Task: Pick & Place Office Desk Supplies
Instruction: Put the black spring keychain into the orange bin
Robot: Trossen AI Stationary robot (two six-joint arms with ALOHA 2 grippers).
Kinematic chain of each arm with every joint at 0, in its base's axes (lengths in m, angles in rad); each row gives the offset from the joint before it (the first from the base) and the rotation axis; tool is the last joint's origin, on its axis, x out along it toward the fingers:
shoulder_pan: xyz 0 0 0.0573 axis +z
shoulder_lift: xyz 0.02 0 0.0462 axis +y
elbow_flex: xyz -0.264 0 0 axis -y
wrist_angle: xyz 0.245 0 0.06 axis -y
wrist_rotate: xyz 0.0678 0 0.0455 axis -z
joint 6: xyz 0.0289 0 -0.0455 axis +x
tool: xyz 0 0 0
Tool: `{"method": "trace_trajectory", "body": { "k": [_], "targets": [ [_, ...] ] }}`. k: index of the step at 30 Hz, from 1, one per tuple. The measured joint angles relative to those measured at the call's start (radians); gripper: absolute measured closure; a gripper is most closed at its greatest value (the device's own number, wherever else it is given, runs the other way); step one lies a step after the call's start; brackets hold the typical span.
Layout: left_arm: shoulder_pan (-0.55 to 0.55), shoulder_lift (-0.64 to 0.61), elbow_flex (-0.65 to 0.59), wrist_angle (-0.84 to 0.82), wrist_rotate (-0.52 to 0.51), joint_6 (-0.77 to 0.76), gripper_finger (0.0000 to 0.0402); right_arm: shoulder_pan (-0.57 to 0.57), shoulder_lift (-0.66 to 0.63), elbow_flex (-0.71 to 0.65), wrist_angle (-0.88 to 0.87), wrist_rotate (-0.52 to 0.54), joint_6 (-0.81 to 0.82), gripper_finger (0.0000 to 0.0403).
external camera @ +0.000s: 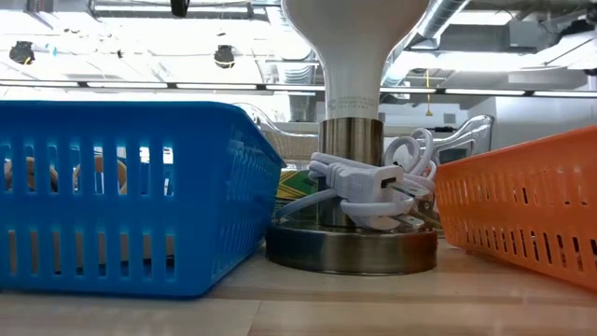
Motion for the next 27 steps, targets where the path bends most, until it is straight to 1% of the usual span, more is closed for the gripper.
{"method": "trace_trajectory", "body": {
  "k": [6, 9, 14, 18, 21, 27],
  "targets": [
    [0.001, 0.000, 0.000, 0.000, 0.000, 0.001, 0.0314, -0.006, 0.003, 0.000, -0.076, -0.091, 0.007, 0.0260],
    [0.001, 0.000, 0.000, 0.000, 0.000, 0.001, 0.0314, 0.001, 0.003, 0.000, -0.102, -0.111, 0.008, 0.0267],
    [0.003, 0.000, 0.000, 0.001, 0.000, 0.001, 0.0314, 0.003, 0.003, -0.006, -0.143, -0.138, 0.008, 0.0255],
    [0.008, 0.000, 0.000, 0.001, 0.000, 0.001, 0.0314, 0.008, 0.004, -0.084, -0.026, -0.189, 0.007, 0.0235],
    [0.009, 0.000, 0.000, 0.001, 0.000, 0.001, 0.0314, 0.010, 0.004, -0.121, 0.038, -0.207, 0.008, 0.0225],
    [0.009, 0.000, 0.000, 0.003, 0.000, 0.001, 0.0314, 0.018, 0.003, -0.130, -0.064, -0.220, 0.006, 0.0228]
  ]
}}
